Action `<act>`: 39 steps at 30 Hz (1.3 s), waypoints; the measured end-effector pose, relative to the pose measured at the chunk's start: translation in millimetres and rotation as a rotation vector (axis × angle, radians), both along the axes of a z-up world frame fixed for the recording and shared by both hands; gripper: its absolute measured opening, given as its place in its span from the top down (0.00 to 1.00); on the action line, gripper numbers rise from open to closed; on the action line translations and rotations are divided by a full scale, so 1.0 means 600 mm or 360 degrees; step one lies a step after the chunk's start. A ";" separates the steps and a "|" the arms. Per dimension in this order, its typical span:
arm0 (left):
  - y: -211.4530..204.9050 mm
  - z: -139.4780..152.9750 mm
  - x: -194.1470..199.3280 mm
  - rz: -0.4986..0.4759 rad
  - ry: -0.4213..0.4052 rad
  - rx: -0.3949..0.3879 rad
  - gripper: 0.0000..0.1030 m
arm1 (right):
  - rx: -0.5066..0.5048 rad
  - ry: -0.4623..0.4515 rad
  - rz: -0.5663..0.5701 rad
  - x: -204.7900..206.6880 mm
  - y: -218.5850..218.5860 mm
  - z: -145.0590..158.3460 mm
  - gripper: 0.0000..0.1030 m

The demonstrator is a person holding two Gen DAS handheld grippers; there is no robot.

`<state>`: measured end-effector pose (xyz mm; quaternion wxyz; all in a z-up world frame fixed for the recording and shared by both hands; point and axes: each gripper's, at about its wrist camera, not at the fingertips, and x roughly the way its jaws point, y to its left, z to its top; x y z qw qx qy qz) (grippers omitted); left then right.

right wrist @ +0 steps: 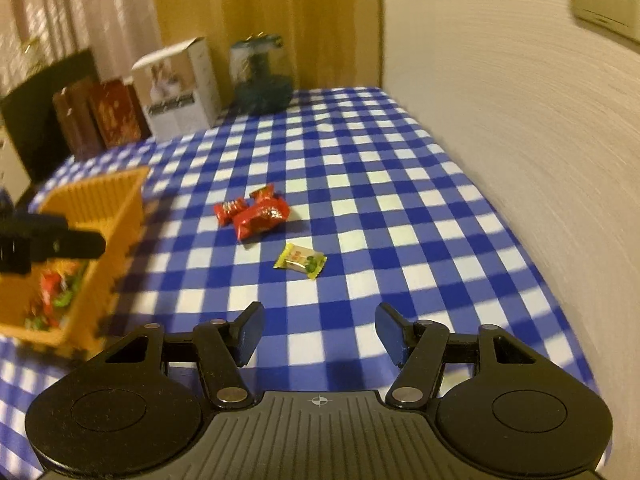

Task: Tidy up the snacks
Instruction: 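Move the left tool back to the remaining snacks while the right tool returns too, then grasp the yellow candy with the right tool while the left grasps a red packet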

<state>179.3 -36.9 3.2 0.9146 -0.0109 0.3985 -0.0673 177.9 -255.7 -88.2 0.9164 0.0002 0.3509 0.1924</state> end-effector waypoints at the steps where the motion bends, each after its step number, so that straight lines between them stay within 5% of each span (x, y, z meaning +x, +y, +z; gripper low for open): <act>1: -0.001 -0.004 0.008 -0.0011 0.0001 0.0008 0.28 | -0.0014 -0.0013 0.0032 0.008 0.001 -0.006 0.40; 13: 0.001 -0.051 0.086 -0.0056 0.0004 0.0061 0.28 | -0.0174 -0.0171 0.0388 0.096 0.041 -0.060 0.40; 17: 0.002 -0.061 0.093 -0.0063 0.0003 0.0047 0.28 | -0.0303 -0.0218 0.0513 0.118 0.062 -0.080 0.51; 25: 0.000 -0.068 0.095 -0.0087 0.0008 0.0003 0.28 | -0.0408 -0.0225 0.0628 0.155 0.082 -0.106 0.55; 32: 0.002 -0.071 0.094 -0.0096 0.0018 -0.0022 0.28 | -0.0267 -0.0154 0.0598 0.167 0.088 -0.104 0.78; 39: -0.010 -0.069 0.107 -0.0168 0.0026 -0.0036 0.28 | -0.0098 -0.0026 0.0267 0.147 0.066 -0.083 0.78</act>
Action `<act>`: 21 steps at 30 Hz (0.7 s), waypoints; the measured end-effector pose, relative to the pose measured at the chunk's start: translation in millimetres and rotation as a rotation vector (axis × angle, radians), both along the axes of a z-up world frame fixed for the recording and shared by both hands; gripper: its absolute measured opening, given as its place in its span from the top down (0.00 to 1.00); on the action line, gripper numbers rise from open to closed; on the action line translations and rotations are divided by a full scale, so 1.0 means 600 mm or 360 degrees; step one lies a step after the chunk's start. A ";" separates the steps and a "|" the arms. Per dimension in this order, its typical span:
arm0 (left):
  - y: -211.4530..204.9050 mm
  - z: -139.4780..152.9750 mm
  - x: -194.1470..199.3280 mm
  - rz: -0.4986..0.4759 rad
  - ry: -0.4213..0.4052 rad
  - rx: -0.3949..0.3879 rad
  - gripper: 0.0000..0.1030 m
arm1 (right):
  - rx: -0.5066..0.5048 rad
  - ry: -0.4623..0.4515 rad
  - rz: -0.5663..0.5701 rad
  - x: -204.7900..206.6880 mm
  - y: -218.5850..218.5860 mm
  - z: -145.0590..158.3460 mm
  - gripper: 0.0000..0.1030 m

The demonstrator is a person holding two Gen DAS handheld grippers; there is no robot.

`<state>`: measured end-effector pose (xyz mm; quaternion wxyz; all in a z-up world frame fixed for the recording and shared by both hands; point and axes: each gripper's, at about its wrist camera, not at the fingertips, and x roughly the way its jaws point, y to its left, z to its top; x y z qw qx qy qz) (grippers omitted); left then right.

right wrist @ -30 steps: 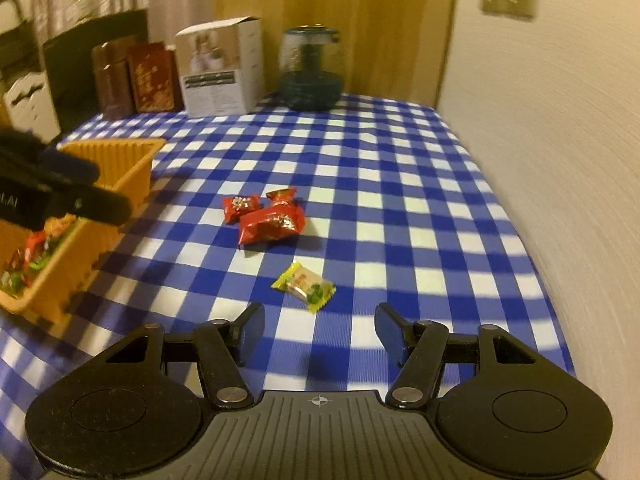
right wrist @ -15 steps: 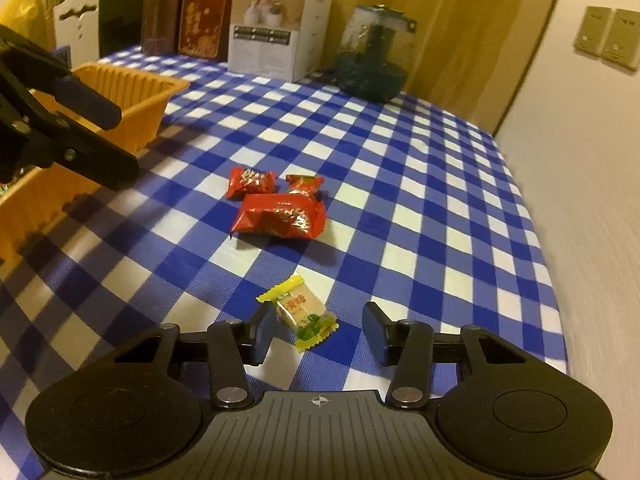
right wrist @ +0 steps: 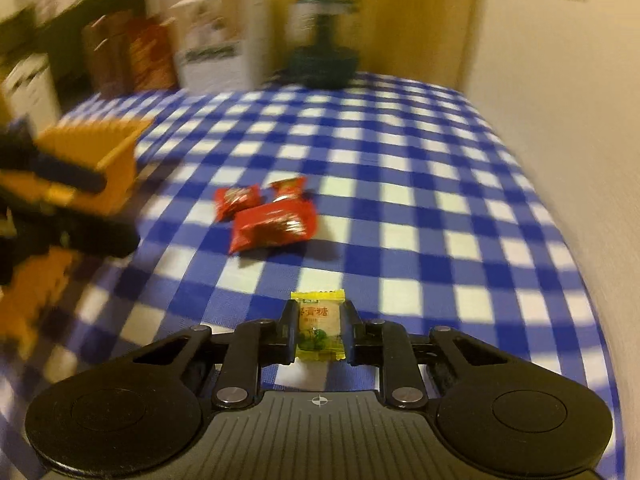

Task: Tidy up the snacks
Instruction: 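Grasp the yellow candy with the right tool while the left grasps a red packet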

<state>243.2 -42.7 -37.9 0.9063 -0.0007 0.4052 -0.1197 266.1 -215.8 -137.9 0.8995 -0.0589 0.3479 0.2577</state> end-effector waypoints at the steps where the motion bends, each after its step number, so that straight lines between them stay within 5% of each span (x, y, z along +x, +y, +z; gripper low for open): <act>1: -0.002 0.000 0.005 -0.0016 0.0005 -0.0015 0.28 | 0.0057 0.0028 -0.0070 -0.004 -0.010 0.006 0.78; 8: -0.031 -0.003 0.055 -0.0186 0.0049 0.0081 0.34 | 0.0277 0.0084 -0.0452 -0.021 -0.066 0.042 0.78; 11: -0.053 -0.006 0.079 -0.0315 0.0053 0.0184 0.39 | 0.0321 0.0103 -0.0495 -0.018 -0.081 0.044 0.78; 21: -0.087 -0.043 0.143 -0.0446 0.0152 0.0233 0.53 | 0.0289 0.0144 -0.0580 -0.003 -0.106 0.020 0.78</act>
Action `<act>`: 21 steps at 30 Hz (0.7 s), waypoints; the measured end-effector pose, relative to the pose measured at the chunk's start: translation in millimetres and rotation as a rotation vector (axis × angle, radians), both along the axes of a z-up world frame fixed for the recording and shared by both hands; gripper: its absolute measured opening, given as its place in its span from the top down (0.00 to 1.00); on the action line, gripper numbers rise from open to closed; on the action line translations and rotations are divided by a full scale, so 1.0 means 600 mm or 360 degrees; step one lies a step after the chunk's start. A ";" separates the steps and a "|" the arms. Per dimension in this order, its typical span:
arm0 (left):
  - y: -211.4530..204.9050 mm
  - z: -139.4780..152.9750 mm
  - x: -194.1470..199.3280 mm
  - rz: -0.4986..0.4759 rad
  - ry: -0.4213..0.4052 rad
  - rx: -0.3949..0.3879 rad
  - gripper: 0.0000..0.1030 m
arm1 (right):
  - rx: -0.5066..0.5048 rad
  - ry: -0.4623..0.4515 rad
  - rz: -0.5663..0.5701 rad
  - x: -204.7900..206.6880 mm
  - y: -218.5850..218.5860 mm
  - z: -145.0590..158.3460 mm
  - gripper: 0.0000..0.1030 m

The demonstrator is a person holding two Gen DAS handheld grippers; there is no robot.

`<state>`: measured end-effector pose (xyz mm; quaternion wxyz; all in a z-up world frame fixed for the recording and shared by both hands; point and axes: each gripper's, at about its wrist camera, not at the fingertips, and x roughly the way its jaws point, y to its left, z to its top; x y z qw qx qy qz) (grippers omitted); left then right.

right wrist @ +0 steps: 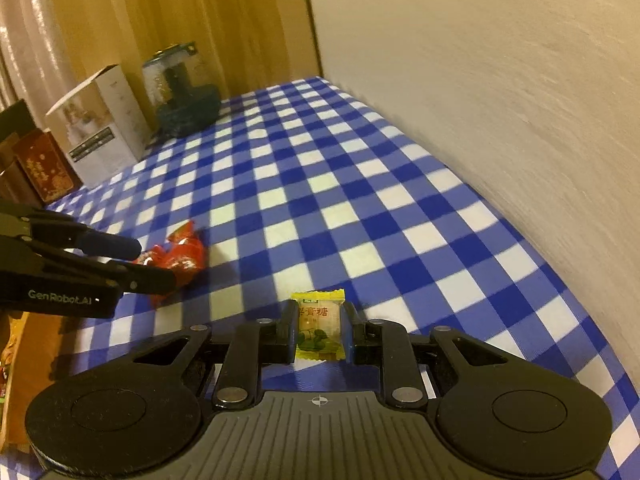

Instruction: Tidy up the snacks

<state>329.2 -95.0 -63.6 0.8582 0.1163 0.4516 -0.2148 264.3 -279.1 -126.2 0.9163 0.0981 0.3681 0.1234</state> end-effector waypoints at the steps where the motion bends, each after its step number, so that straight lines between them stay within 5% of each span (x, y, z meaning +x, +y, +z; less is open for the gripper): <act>1: -0.004 -0.003 0.004 -0.0006 0.0008 0.0003 0.53 | 0.0005 0.0004 -0.0010 0.001 -0.002 -0.001 0.78; 12: -0.020 -0.035 0.040 0.0043 0.0077 0.0099 0.64 | 0.0041 0.0029 -0.0043 0.005 -0.006 -0.006 0.78; 21: -0.035 -0.028 0.010 0.0020 0.0147 0.0028 0.67 | 0.0059 0.0038 -0.0049 0.003 -0.005 -0.005 0.78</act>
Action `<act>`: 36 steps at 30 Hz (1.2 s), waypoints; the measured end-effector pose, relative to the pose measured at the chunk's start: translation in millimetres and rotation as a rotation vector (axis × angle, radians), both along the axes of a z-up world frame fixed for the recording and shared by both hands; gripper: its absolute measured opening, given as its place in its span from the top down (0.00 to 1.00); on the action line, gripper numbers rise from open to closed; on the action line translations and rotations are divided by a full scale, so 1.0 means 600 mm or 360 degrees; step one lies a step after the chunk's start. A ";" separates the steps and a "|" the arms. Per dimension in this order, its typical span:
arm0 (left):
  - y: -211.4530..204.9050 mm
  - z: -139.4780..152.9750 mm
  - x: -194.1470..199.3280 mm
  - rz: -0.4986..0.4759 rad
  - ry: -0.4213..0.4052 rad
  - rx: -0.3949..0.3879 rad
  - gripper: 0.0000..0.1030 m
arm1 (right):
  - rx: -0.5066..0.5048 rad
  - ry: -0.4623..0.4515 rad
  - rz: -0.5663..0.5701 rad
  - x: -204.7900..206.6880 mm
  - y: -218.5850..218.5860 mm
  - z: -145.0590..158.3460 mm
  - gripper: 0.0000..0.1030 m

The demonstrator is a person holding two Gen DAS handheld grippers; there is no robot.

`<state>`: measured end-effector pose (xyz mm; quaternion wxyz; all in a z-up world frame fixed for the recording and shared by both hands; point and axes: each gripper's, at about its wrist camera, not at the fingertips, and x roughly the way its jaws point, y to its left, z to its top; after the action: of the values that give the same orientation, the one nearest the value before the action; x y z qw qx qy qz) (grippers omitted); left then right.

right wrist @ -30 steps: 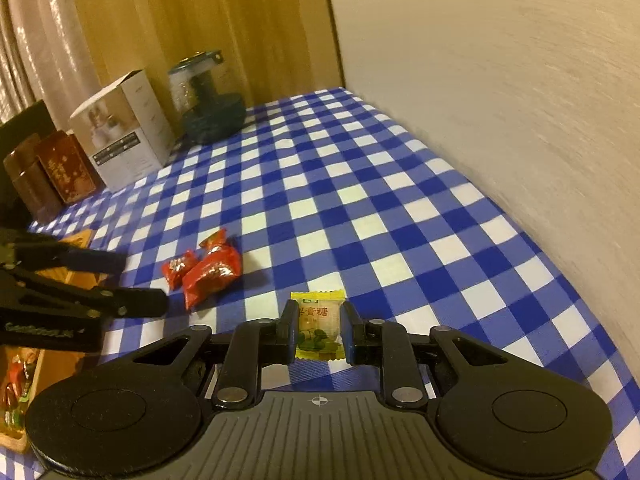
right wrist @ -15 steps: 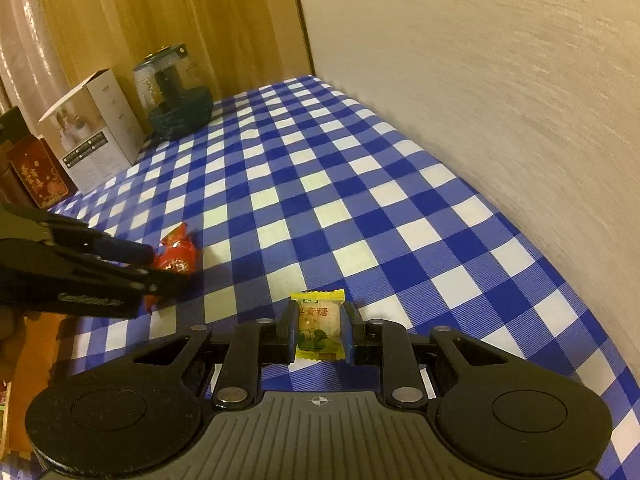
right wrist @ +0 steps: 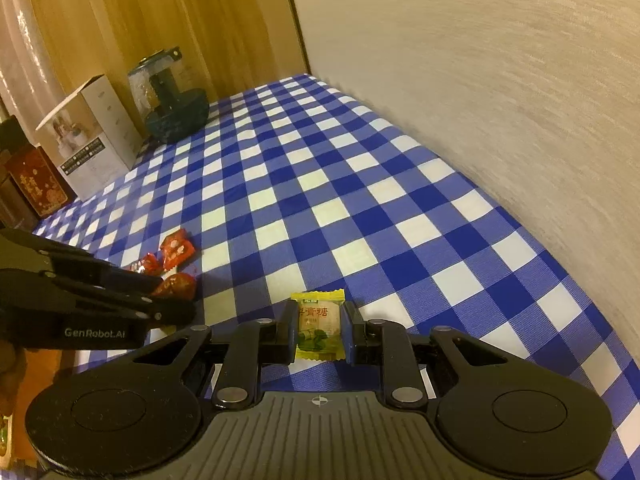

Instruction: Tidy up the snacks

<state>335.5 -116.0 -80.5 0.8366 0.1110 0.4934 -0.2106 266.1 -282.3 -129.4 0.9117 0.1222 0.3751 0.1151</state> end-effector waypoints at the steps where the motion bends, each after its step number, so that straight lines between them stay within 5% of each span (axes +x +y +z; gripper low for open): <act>1: -0.001 -0.001 0.002 0.0007 -0.0003 -0.0002 0.67 | 0.0002 0.0000 -0.0003 0.000 0.000 0.000 0.78; 11: -0.003 -0.006 -0.004 0.0096 0.0004 -0.0044 0.73 | 0.0001 0.0004 -0.0021 0.001 -0.003 -0.001 0.78; 21: 0.015 0.045 -0.081 0.0259 -0.0011 -0.0184 0.74 | -0.0013 -0.0012 0.0000 -0.024 -0.001 0.015 0.78; 36: 0.048 0.122 -0.251 0.0394 -0.0098 -0.0273 0.74 | 0.0090 -0.0029 -0.0014 -0.191 0.016 0.081 0.78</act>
<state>185.0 -87.2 -7.2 0.8773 -0.0162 0.4577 -0.1435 151.5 -273.0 -81.0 0.9117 0.1486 0.3629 0.1227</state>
